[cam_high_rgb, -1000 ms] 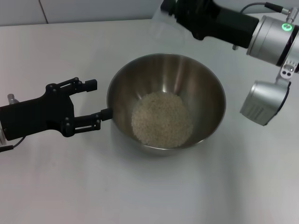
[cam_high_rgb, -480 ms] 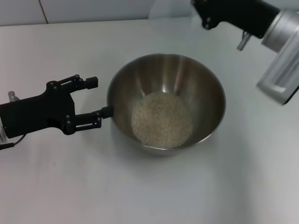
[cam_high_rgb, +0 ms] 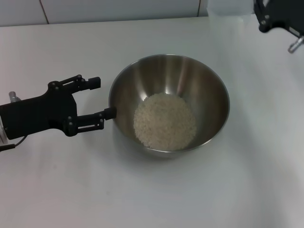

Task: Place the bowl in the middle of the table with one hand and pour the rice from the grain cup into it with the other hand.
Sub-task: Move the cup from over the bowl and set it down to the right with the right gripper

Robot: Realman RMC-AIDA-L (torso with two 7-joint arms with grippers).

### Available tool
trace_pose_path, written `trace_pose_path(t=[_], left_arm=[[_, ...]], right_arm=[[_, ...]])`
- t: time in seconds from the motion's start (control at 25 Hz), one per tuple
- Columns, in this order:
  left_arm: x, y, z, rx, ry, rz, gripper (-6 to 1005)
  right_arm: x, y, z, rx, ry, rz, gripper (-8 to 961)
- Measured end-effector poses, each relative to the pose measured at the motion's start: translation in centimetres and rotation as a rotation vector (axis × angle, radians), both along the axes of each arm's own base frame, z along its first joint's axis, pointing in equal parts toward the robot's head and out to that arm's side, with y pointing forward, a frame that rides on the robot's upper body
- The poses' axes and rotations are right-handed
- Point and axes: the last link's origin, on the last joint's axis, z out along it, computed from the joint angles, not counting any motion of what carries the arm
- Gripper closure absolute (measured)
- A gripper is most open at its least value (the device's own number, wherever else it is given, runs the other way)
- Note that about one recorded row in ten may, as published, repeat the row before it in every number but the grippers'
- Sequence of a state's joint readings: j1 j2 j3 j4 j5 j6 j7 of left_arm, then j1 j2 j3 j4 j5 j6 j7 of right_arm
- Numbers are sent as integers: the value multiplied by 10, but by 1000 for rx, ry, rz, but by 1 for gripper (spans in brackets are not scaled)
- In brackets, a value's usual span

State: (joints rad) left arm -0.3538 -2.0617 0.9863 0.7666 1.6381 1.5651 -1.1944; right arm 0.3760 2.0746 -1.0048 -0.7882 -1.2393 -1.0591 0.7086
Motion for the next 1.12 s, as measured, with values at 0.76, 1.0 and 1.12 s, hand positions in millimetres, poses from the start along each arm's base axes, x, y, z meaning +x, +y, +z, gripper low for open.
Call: trace_pose_path(t=[0.76,1.0,1.12], left_arm=[[0,-3,-3,-6,-1,-11,172],[0,-7,-6,-23,-13,-25,172],[-1,-8,-7,-25,-14,-26,172]], right_arm=[[65,-41,-14,-158,152,-296,943],[79,-55,-19,-155,162,-343,943],[85,-59,-22,-153,158,-360,943]])
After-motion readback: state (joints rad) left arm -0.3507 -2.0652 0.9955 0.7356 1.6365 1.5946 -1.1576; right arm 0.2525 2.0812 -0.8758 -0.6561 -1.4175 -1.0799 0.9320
